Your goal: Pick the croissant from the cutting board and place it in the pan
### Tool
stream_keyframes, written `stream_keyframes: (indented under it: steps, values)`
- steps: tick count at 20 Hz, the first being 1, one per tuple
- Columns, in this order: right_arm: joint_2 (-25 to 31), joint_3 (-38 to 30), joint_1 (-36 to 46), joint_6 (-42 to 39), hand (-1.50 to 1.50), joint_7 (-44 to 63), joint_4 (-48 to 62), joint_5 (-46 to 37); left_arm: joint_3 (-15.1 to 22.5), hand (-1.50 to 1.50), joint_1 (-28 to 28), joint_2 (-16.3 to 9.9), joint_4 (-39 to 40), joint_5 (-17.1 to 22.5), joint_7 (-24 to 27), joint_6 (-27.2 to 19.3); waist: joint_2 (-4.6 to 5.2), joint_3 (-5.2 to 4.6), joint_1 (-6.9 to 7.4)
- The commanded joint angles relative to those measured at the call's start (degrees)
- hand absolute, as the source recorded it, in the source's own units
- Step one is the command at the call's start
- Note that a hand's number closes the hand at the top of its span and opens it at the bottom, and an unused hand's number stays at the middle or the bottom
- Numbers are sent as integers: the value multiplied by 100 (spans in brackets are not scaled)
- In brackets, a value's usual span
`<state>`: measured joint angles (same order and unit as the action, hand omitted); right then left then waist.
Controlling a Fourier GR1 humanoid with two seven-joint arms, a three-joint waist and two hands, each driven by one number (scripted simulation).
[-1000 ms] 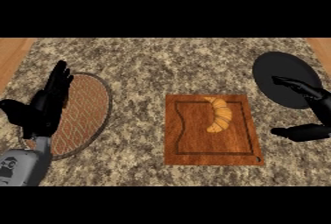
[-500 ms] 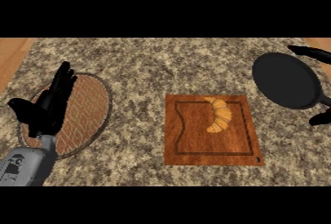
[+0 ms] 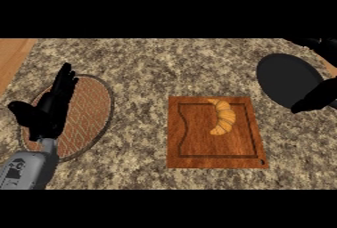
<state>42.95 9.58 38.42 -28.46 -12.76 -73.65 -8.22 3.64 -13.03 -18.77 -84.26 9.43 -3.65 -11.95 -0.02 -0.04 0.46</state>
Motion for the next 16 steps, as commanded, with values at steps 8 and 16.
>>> stream_keyframes:
  steps: [8,16]
  values:
    - [-925,212,-550,-458,-150,654,-974,-274,-367,0,-16,2,158,10,60,394,-1,3,-43]
    - [-1067,-44,-753,-682,-150,1287,-1119,-790,-211,0,-77,382,90,-385,-64,202,0,4,-38]
